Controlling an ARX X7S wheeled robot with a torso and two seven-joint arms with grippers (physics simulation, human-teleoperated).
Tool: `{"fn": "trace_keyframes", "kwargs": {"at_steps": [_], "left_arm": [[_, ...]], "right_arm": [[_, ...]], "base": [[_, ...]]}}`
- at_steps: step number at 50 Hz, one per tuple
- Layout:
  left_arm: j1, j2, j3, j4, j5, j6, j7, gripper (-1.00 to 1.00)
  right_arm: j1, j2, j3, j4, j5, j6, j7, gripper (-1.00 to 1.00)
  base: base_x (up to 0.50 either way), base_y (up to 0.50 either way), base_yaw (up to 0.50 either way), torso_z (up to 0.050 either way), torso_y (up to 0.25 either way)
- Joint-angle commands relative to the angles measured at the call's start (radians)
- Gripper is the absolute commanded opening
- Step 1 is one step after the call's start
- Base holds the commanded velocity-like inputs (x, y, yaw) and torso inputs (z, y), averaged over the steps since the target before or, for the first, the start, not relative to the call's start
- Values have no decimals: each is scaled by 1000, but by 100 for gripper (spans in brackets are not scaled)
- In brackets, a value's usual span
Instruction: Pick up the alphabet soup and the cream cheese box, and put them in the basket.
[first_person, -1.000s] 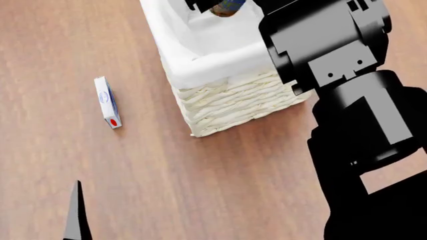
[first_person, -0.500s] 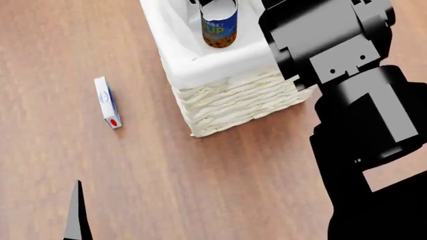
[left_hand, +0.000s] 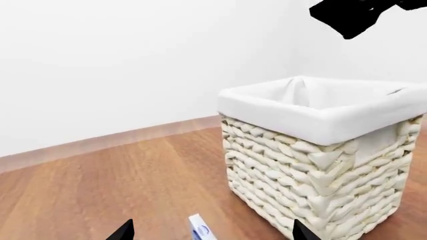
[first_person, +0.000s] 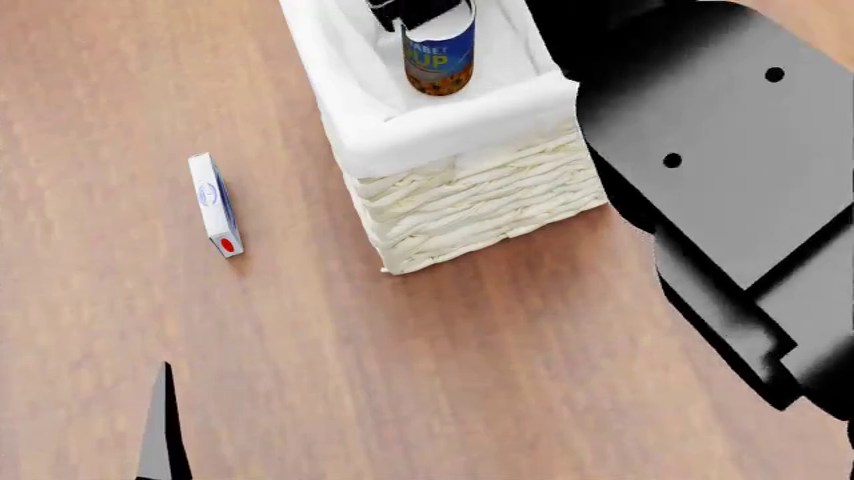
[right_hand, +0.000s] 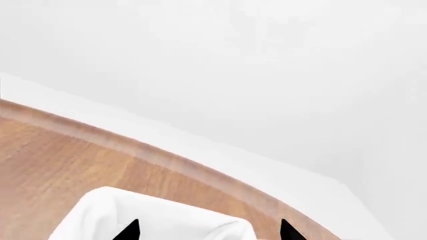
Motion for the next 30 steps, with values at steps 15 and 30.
{"fn": "trace_keyframes", "kwargs": {"at_steps": [15,30], "left_arm": [[-28,5,16,-3,-13,-18,13,100],[-39,5,19,-2,-16,-28,13,100]], "right_arm": [[-641,309,-3,-541,-296,-358,511,100],[-844,315,-75,-473,-339,-466,554,100]], "base": [[0,0,0,0,0],[0,0,0,0,0]]}}
